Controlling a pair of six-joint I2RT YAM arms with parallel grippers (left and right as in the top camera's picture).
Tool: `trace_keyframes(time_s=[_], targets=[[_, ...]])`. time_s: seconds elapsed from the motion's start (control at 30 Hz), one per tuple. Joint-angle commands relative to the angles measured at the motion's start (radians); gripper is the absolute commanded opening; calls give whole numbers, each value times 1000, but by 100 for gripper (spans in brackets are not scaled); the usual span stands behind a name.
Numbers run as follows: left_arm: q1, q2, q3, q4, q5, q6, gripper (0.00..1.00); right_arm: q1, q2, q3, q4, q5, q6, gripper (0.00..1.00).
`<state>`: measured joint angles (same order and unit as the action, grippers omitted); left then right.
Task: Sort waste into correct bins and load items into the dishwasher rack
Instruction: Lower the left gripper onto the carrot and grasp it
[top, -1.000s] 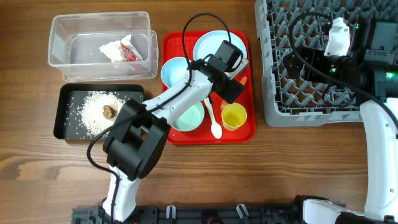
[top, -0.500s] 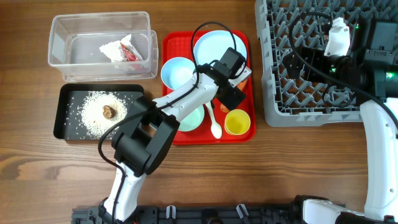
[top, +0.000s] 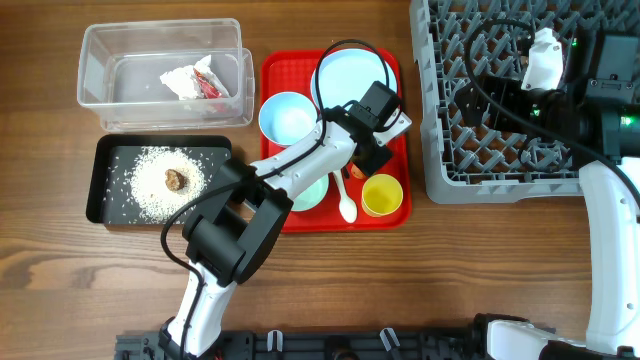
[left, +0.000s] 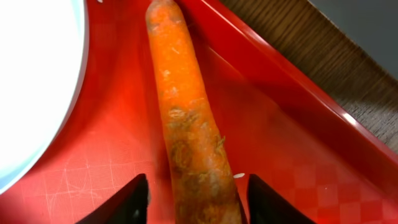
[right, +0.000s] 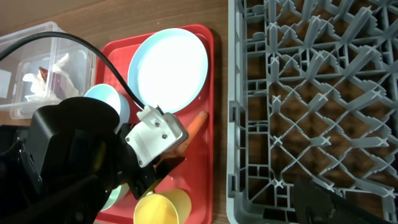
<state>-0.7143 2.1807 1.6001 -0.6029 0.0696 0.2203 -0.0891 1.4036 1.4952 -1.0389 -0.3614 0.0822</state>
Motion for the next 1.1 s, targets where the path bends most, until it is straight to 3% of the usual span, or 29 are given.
trace_keyframes(time_s=[0.0, 0.33, 0.6, 1.07], targets=[[-1, 13, 8, -11, 8, 8, 47, -4, 6, 16, 3, 8, -4, 100], [1, -5, 11, -56, -72, -108, 44, -4, 6, 16, 3, 7, -3, 100], [1, -69, 11, -51, -86, -154, 31, -4, 6, 16, 3, 7, -3, 100], [10, -217, 15, -76, -158, -215, 32, -4, 6, 16, 3, 8, -3, 100]])
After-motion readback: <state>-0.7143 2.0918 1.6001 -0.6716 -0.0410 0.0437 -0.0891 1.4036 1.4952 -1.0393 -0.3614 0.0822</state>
